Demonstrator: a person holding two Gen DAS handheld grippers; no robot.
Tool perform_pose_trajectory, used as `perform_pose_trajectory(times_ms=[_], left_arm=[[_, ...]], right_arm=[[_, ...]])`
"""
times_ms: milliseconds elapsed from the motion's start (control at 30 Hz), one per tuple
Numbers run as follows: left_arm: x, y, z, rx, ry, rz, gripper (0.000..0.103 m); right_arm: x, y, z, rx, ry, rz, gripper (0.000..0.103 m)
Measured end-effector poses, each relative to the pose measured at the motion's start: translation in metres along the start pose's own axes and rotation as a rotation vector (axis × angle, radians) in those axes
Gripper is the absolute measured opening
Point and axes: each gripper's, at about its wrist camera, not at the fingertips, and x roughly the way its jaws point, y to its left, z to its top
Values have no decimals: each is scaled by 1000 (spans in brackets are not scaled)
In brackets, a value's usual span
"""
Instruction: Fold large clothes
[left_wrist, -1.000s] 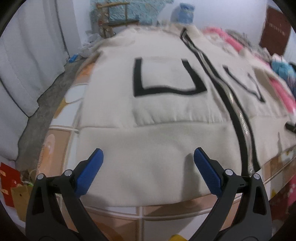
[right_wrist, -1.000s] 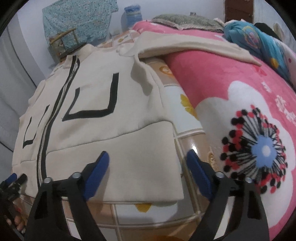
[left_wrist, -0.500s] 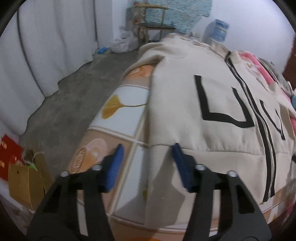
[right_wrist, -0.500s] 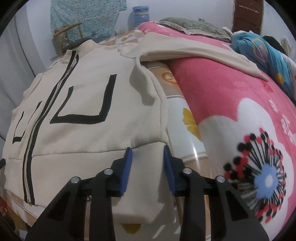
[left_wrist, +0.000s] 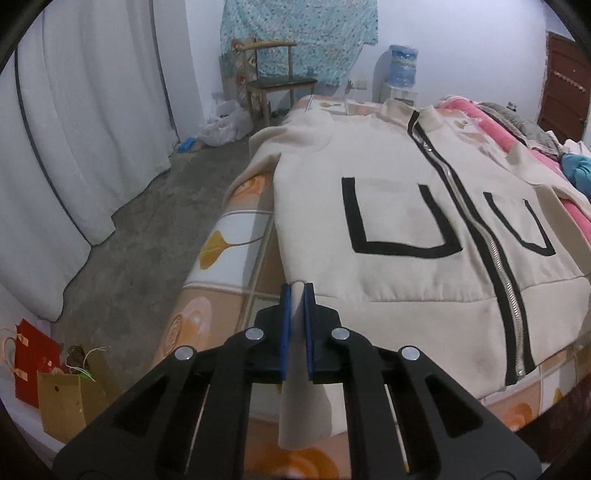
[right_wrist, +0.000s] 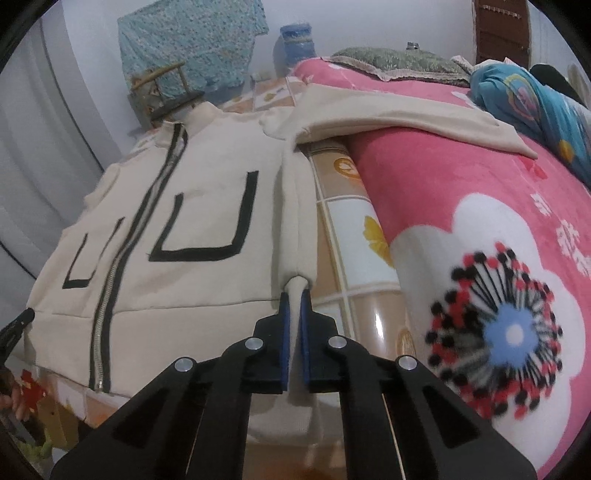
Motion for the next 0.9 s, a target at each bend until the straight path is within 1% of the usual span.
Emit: perform_pose_trajectory(times_ms=[133,233,300,433,467,500,533,567,600,633,667,700,733,767,833,867,900], left_arm=[[-18,6,-14,2,7,-9,6],[-33,14,-30,4,20,-13,6],[-42,21,-43,-9,39,-17,6],[-49,32,-64,-44,80,-22,7],[-49,33,-67,-49,90,-26,8],[-48,34,-69,-57,102,-28,11],[-48,36,-69,-65,103,-25,11],[-48,37,-68,-71,97,-22,11],[-52,38,-64,-73,80,-24,16],[-55,38,-59,-70,61,-26,23],[-57,36,-56,-66,46,-27,28],[-58,33,-48,-57,28,-28,39],[-58,29,-42,-46,16,-34,46],[-57,24,-35,-28,7,-43,49],[-52,13,-23,3,0,-57,64],[-46,4,-14,21,-2,-70,66],[-42,-3,-8,33,0,-77,71]], right_arm=[[-23,-6,-21,21,-5,31,5],[-45,-11,-45,36,-5,49,5],[-58,-14,-63,50,2,57,5],[-69,-19,-90,75,29,67,6],[-71,-21,-94,81,33,64,7],[-73,-24,-95,86,35,51,8],[-76,-24,-96,86,36,40,11],[-81,-25,-94,80,27,15,11],[-87,-25,-93,73,10,-8,12],[-95,-24,-87,58,-19,-38,20],[-102,-22,-80,48,-48,-52,26],[-108,-20,-72,43,-75,-53,36],[-111,-16,-66,39,-94,-47,41],[-113,-10,-59,31,-110,-35,44],[-107,7,-45,6,-121,1,56],[-101,18,-41,-9,-119,21,60],[-95,27,-37,-28,-110,42,65]])
